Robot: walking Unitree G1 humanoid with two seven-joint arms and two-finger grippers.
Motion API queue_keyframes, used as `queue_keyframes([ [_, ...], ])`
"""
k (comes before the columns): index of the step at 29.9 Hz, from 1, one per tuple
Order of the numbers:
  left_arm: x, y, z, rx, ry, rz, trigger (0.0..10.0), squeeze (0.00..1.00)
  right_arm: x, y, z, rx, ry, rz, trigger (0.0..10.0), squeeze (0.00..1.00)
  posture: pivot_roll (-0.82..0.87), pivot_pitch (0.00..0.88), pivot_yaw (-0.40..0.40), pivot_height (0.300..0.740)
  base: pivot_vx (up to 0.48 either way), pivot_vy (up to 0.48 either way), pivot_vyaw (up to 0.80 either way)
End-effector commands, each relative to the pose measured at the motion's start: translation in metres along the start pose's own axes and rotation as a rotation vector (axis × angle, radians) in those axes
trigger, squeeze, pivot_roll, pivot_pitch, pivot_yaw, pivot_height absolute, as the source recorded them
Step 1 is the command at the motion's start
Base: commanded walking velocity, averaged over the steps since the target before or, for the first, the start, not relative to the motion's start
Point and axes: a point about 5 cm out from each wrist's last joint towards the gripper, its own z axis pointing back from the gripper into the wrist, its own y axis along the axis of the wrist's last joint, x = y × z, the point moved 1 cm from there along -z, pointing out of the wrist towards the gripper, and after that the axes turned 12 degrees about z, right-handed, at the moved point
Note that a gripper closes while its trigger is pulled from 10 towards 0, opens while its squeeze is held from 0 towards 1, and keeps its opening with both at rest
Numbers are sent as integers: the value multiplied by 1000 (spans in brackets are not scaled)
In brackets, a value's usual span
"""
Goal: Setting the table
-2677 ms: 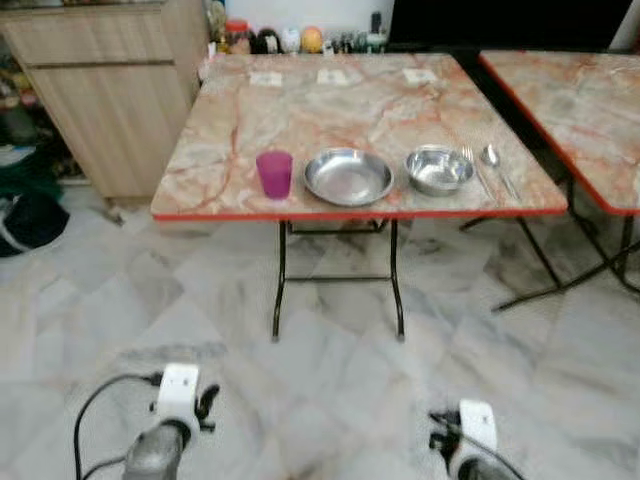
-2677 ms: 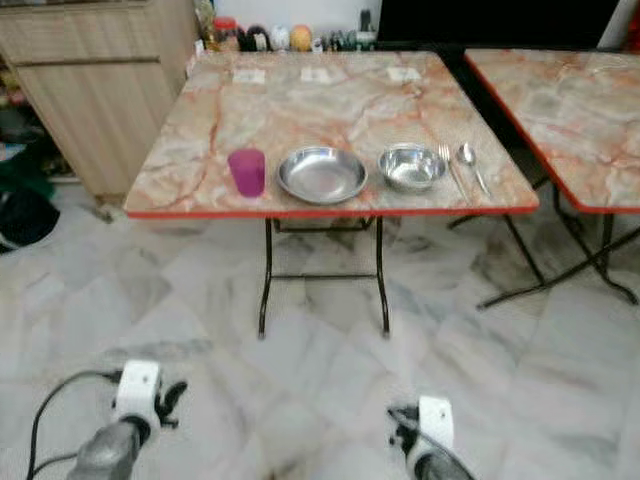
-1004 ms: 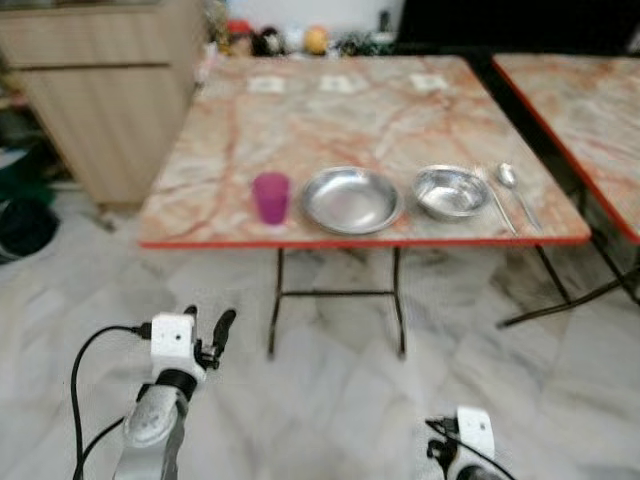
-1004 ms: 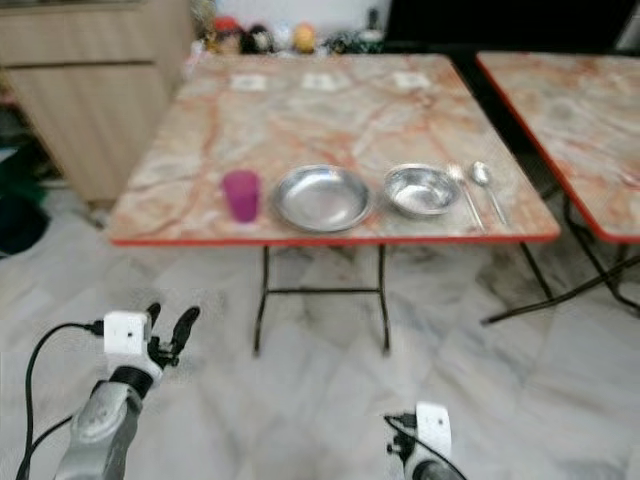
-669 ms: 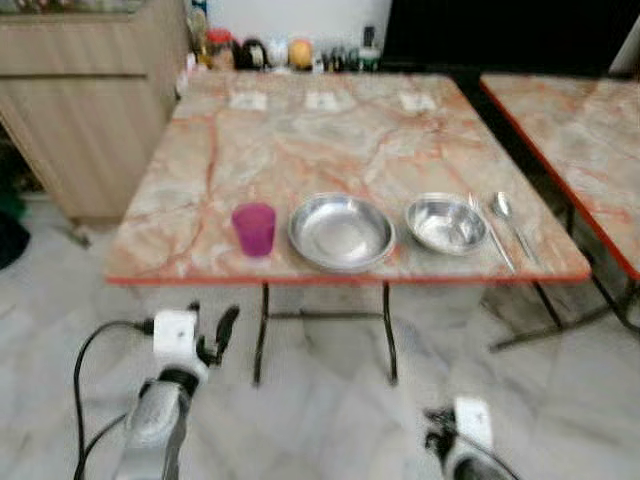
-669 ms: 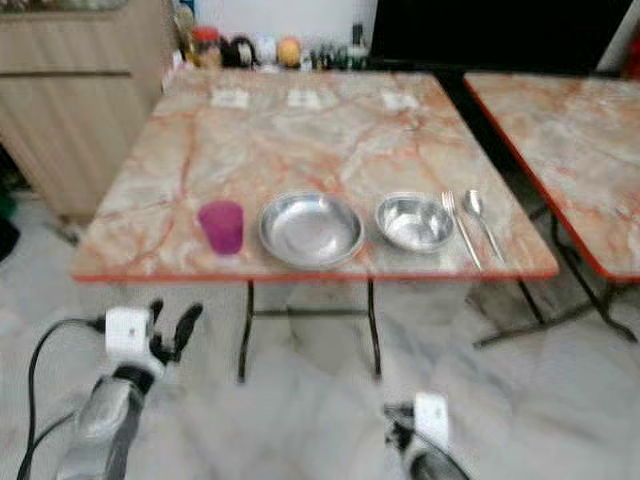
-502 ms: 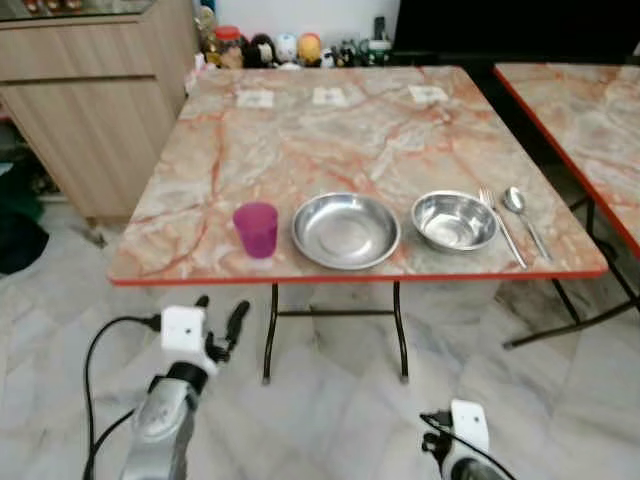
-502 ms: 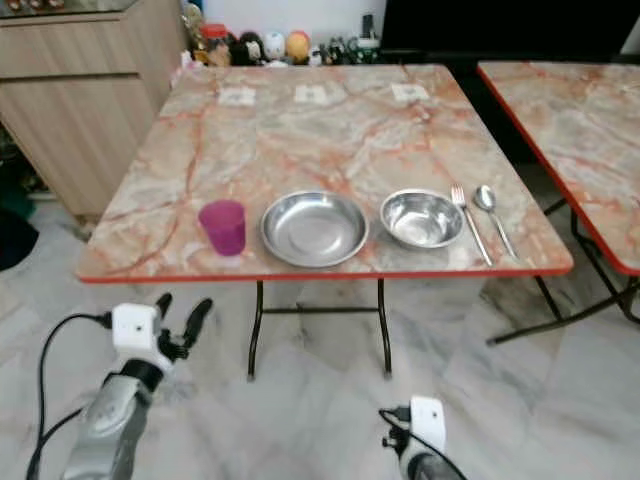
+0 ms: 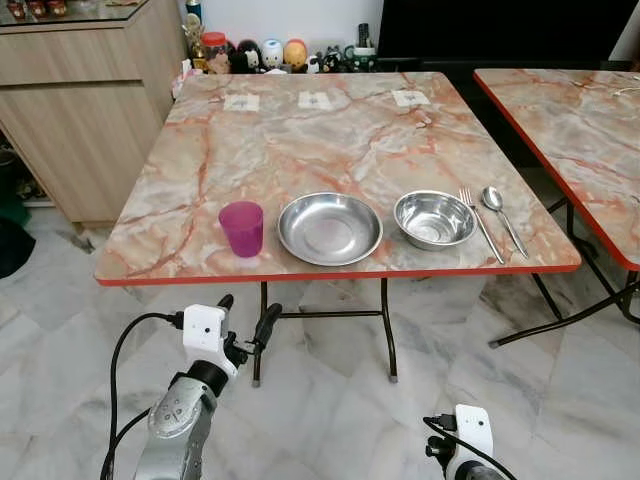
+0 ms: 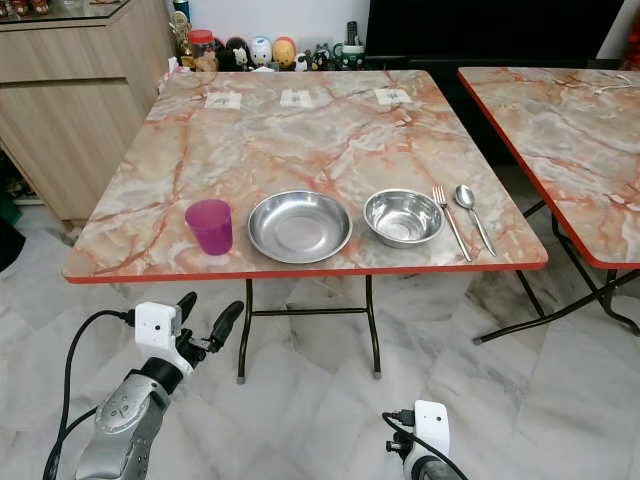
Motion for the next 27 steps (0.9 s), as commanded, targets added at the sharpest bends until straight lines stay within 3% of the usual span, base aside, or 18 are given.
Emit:
queue_keyframes([
  [1, 3, 5, -2, 11, -5, 0, 10000, 0, 3, -6, 1, -27, -4, -3, 10000, 0, 30, 63, -29, 740, 0, 0, -781],
  [23, 2, 13, -5, 26, 18, 27, 10000, 0, 3, -2, 1, -17, 1, -7, 10000, 0, 37, 65, -32, 740, 0, 0, -778],
  [27, 3, 16, -5, 42, 17, 25, 10000, 0, 3, -1, 1, -8, 0, -9, 10000, 0, 38, 66, -32, 740, 0, 0, 0],
])
